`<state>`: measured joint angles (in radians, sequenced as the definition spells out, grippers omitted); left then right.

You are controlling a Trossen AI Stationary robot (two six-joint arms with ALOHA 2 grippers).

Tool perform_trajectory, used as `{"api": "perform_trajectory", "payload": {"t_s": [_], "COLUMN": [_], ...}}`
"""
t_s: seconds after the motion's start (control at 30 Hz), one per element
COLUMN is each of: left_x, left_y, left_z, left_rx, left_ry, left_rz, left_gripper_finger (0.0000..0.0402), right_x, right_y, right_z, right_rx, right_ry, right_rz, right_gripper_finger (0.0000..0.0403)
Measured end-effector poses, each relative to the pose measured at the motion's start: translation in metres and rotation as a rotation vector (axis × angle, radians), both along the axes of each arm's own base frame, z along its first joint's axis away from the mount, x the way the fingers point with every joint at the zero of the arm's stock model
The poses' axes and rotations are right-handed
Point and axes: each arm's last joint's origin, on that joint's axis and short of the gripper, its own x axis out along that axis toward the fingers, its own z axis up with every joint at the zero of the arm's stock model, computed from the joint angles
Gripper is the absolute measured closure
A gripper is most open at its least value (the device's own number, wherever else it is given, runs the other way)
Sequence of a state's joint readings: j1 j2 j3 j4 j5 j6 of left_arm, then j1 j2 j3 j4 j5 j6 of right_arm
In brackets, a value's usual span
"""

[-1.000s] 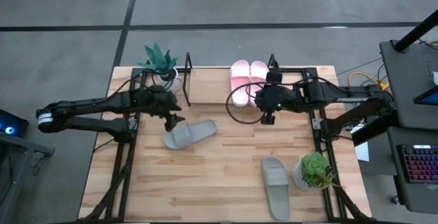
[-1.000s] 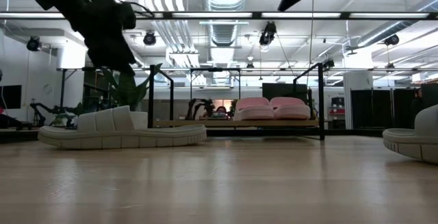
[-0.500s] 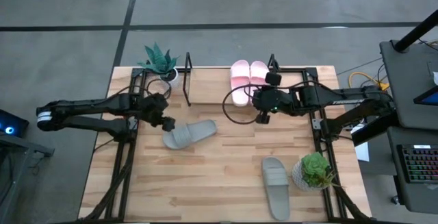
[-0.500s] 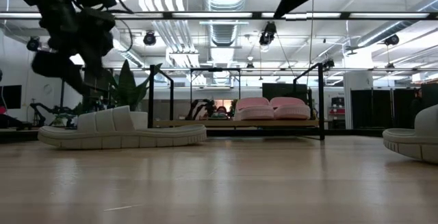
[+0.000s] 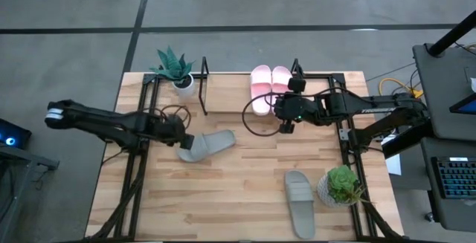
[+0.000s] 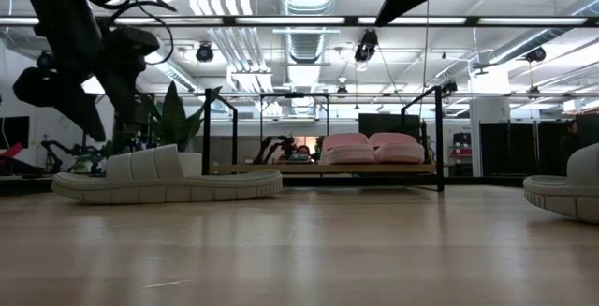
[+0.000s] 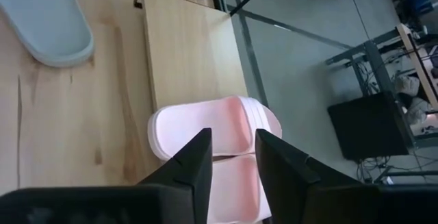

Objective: Pick and place slides into the shelf
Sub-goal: Put the top gray slide on the shelf

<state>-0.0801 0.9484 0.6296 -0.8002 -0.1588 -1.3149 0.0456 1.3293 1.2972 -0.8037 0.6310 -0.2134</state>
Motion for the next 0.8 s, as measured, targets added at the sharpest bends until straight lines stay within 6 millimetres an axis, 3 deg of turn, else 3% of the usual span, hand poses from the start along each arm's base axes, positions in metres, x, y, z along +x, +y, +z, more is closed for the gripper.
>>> {"api": "perform_trajectory", "payload": {"t_s": [0.4,0.8], "left_x": [0.028,0.029], "left_y": [-0.011,-0.031], "left_z": [-0.021,-0.029], "left_rx": [0.035,-0.017], "left_ry": [0.027,0.050], "left_rz": [0.003,-0.011], "left_gripper_finger": [0.0157,0.0157], "right_x": [0.000,0.000], "right_y": [0.000,0.000], "right_z": [0.000,0.000], "right_rx": [-0.015,-0.028], "right_ry": [0.015,0.030], "right_rz": [0.016,0.031], "right_gripper_finger": [0.0303,0.0312]}}
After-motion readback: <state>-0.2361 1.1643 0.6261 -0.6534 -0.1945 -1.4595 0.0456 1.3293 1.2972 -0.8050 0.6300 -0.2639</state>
